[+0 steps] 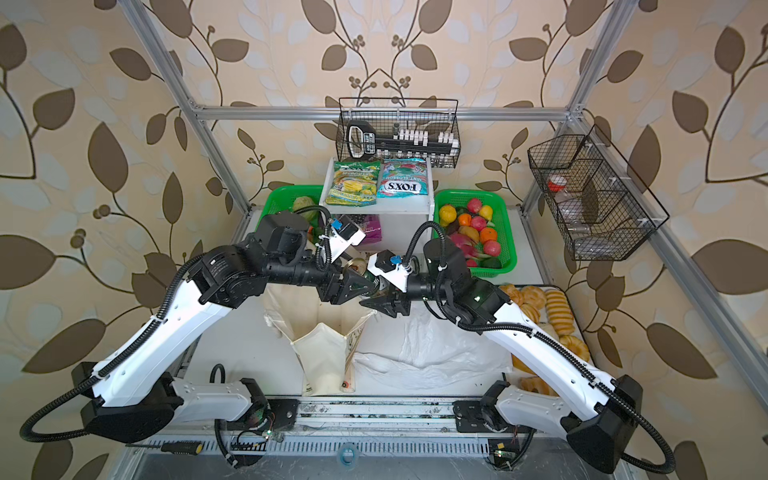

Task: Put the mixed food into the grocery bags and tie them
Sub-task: 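Grasp the green can with the left gripper from the right gripper, then lower the can into the tote with left while right grasps the tote handle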

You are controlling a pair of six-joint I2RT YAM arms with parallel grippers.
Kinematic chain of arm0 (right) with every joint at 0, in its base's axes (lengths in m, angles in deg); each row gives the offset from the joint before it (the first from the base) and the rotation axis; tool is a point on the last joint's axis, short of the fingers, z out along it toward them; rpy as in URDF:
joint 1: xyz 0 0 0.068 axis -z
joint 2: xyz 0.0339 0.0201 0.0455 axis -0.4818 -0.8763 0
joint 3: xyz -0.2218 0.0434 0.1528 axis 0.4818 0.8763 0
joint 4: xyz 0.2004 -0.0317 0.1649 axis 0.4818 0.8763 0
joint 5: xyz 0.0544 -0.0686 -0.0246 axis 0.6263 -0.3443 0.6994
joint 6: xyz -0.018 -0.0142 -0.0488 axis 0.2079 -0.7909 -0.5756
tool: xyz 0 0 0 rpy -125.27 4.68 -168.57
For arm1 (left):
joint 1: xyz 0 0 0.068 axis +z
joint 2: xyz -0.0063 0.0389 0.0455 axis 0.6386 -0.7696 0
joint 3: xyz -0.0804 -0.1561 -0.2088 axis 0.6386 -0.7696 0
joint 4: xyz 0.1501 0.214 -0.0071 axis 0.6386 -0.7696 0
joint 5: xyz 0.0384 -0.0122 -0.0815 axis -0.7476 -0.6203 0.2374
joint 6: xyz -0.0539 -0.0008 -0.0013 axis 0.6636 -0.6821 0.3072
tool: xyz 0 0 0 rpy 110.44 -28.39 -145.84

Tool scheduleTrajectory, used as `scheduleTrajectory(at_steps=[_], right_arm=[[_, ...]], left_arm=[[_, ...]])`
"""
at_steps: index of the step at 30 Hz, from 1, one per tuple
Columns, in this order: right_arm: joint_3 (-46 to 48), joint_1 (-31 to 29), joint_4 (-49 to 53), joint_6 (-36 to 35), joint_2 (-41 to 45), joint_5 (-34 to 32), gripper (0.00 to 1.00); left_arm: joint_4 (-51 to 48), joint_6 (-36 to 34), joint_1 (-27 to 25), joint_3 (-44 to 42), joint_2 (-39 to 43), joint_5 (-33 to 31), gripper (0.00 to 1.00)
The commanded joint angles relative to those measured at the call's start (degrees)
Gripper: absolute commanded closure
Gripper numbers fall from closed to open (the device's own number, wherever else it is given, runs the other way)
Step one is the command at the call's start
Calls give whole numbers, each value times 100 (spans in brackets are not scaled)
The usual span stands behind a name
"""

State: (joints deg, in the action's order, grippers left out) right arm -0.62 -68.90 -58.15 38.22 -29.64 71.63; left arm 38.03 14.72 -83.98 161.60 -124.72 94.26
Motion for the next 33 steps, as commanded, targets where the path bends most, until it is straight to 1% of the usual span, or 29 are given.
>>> scheduleTrajectory(at_steps=[1, 3, 4, 5, 8, 10, 11, 13, 16, 20, 23, 27, 30, 31, 33], right_arm=[[-206, 19, -285, 3, 247, -313, 27], [-164, 67, -307, 117, 293, -395, 26], [-94, 146, -384, 304, 346, -430, 24], [15, 242, -512, 484, 414, -345, 24], [108, 278, -616, 561, 468, -299, 23], [109, 307, -630, 714, 481, -418, 23], [87, 346, -644, 922, 480, -539, 23], [-23, 507, -567, 1641, 405, -823, 23], [-196, 692, -277, 2650, 144, -1053, 26], [-184, 535, -10, 3261, -183, -1259, 28], [-173, 256, 23, 3585, -469, -1586, 27], [-316, 41, 161, 4116, -1001, -2370, 27], [-517, -180, 329, 4192, -1371, -3074, 27], [-635, -275, 448, 4189, -1514, -3285, 28], [-779, -338, 612, 4115, -1771, -3200, 32]], left_arm=[[410, 137, 26, -208, 465, -723, 72], [481, 165, 26, -259, 542, -819, 76], [547, 209, 26, -298, 618, -955, 80], [534, 214, 26, -303, 679, -1095, 81], [430, 196, 26, -292, 698, -1169, 83], [344, 220, 26, -266, 728, -1520, 83], [286, 238, 26, -257, 764, -1782, 85], [172, 307, 26, -234, 887, -2352, 88], [-28, 405, 34, -207, 1091, -2989, 86], [-394, 485, 43, -378, 1197, -3629, 86], [-333, 553, 70, -722, 1190, -3764, 86], [-72, 613, 126, -1160, 1066, -3915, 87], [147, 669, 190, -1439, 987, -4125, 90], [284, 693, 233, -1562, 992, -4150, 90], [548, 693, 309, -1797, 1028, -4022, 90]])
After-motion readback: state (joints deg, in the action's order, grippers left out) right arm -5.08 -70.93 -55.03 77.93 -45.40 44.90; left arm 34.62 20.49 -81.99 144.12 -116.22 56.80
